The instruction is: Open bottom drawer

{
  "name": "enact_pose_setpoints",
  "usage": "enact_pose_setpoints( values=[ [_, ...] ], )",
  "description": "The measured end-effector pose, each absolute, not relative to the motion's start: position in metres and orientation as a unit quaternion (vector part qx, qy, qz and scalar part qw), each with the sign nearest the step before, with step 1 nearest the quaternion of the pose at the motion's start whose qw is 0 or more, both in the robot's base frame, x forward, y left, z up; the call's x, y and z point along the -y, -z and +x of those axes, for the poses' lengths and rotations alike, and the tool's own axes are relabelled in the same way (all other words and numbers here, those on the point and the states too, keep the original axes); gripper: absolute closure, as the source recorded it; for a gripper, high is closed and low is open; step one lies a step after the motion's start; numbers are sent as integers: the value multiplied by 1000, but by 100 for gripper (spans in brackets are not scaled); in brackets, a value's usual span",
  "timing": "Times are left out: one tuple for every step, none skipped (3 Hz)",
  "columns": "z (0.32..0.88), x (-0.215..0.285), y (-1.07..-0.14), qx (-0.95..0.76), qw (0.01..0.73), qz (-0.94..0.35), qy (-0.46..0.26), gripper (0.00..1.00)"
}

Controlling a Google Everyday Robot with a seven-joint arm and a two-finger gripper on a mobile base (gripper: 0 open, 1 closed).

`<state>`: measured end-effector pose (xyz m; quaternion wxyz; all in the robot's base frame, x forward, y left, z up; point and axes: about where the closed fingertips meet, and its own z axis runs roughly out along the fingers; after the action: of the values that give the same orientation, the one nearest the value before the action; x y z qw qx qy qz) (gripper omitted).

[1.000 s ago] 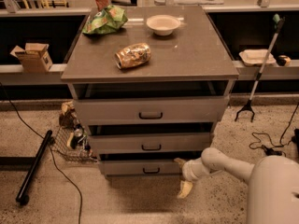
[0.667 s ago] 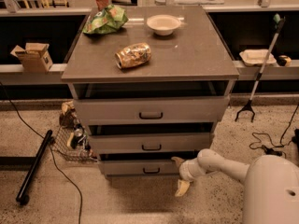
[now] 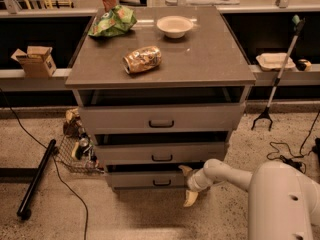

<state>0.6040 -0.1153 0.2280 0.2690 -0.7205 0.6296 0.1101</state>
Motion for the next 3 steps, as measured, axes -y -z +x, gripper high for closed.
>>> enact_pose_setpoints(
  values=[
    [620,109,-216,-628,262,-726,-101,0],
    [637,105,-206,-632,248,-729,-87,0],
    [648,100,-192,-637,234,-729,-86,0]
  ],
)
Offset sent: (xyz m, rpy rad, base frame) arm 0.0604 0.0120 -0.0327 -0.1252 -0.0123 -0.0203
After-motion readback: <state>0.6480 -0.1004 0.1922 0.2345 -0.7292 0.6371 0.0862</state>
